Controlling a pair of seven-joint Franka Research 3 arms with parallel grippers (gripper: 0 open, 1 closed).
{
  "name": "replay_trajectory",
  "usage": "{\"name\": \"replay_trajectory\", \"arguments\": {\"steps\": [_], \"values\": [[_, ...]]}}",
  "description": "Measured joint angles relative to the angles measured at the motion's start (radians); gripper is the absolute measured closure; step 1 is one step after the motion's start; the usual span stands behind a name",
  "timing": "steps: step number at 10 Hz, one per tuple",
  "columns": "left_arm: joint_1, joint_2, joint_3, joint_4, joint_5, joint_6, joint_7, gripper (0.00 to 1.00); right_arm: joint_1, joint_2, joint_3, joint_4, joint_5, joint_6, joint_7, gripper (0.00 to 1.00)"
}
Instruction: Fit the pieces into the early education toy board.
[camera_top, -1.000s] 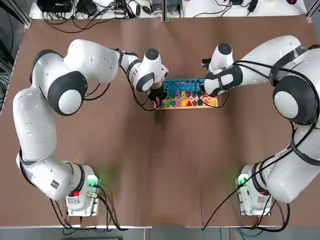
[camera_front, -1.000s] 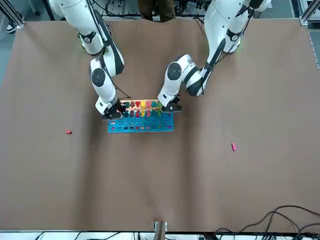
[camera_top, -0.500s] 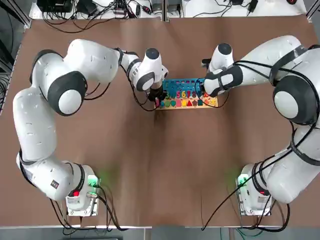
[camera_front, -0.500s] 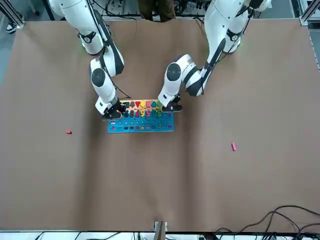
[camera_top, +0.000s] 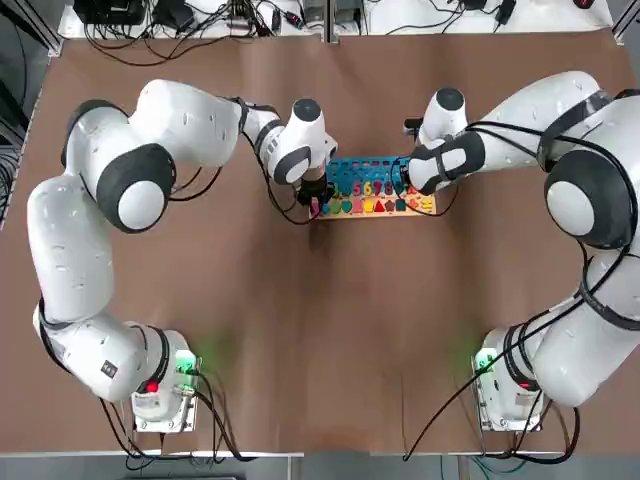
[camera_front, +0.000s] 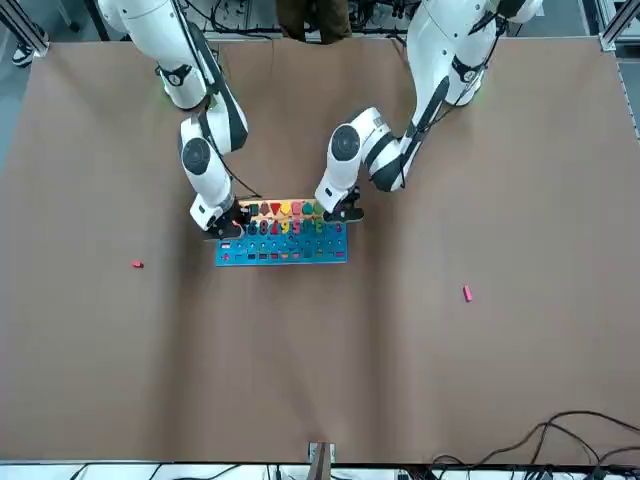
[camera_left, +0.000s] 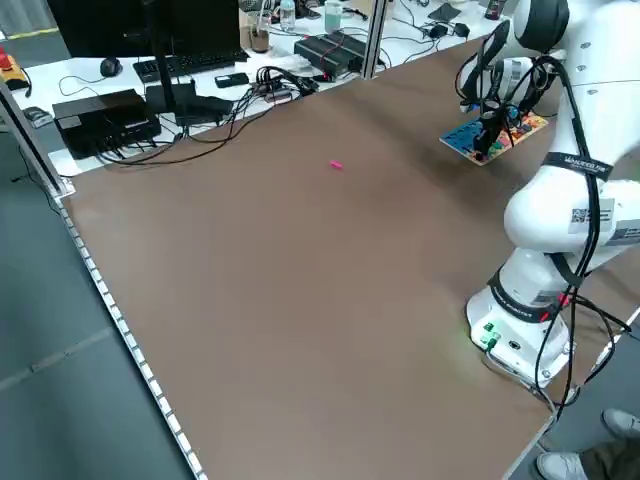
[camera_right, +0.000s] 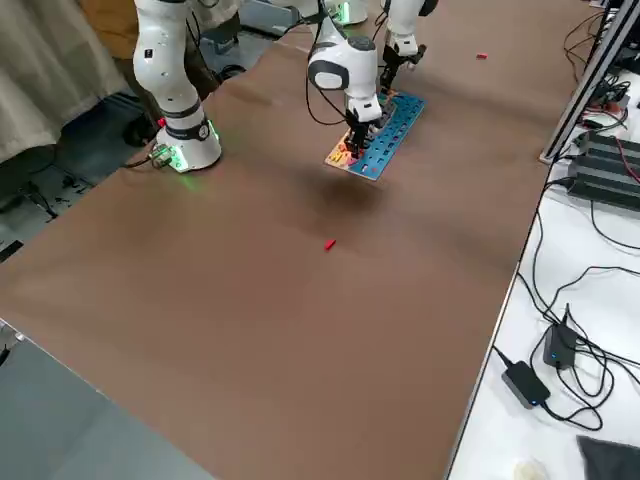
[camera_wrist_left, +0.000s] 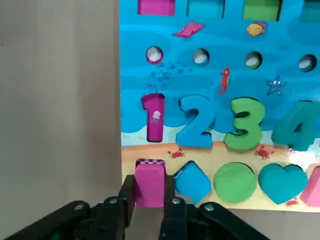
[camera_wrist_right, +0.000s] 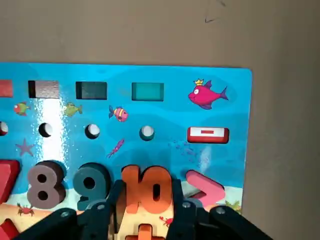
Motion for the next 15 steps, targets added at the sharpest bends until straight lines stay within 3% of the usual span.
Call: {"name": "replay_trajectory", "arguments": {"steps": [8, 15], "values": [[0.0, 0.003, 0.006, 0.009, 0.002, 0.0, -0.001, 0.74, 0.001, 0.001, -0.003, 0.001, 0.001, 0.0, 0.015, 0.51], [0.0, 0.005, 0.015, 0.021, 0.005, 0.0, -0.001, 0.74, 0.001, -0.028, -0.006, 0.013, 0.001, -0.019, 0.03, 0.51]]}}
